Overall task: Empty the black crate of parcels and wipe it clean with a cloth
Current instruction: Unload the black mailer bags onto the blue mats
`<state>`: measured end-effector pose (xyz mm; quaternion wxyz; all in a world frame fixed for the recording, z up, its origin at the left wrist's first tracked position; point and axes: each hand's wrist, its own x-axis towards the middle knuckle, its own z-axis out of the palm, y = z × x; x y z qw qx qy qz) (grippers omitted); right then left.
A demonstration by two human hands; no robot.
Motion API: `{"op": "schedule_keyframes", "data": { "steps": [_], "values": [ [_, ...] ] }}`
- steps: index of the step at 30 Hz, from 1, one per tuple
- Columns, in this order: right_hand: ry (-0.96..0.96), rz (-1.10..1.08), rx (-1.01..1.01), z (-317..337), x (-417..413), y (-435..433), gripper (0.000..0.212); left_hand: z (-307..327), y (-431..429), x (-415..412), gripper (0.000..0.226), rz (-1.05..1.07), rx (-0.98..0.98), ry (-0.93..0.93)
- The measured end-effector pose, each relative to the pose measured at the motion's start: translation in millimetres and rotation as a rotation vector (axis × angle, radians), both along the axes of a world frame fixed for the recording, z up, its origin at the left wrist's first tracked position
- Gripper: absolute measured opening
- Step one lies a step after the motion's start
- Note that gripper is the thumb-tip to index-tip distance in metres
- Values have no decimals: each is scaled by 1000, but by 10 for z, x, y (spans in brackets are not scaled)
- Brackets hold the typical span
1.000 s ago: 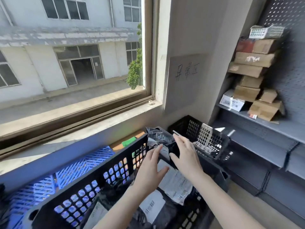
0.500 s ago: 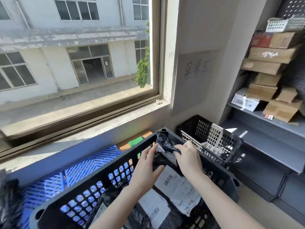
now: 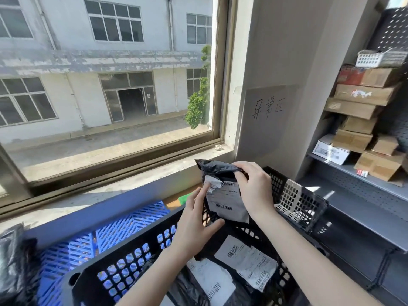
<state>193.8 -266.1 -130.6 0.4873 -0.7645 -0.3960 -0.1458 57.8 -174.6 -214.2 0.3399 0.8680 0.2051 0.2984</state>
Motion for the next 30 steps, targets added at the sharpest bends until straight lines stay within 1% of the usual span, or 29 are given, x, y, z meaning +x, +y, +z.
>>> {"op": "schedule_keyframes", "data": {
  "steps": [8, 11, 14, 17, 20, 23, 26, 28, 30],
  "values": [
    [14, 129, 56, 689, -516, 490, 19, 425, 336, -575, 99, 58, 24, -140],
    [83, 184, 81, 848, -808, 720, 17, 550, 538, -855, 106, 103, 41, -201],
    [189, 235, 88, 900, -1111, 953, 17, 610, 782, -1142, 107, 193, 61, -243],
    [301, 310, 59, 871, -1413, 1207, 27, 598, 996, -1468, 104, 298, 46, -284],
    [424, 476, 39, 768, -1750, 1480, 45, 530, 1166, -1832, 95, 381, -42, -352],
    [545, 593, 70, 589, -2119, 1764, 50, 420, 1367, -2206, 91, 460, -95, -384],
    [641, 628, 97, 380, -2444, 2026, 46, 316, 1584, -2547, 88, 565, -121, -403],
    [608, 654, 46, 207, -2652, 2197, 37, 234, 1733, -2786, 83, 646, -128, -415],
    [532, 705, -81, 18, -2850, 2348, 27, 150, 1867, -3014, 81, 715, -142, -402]
  ]
}}
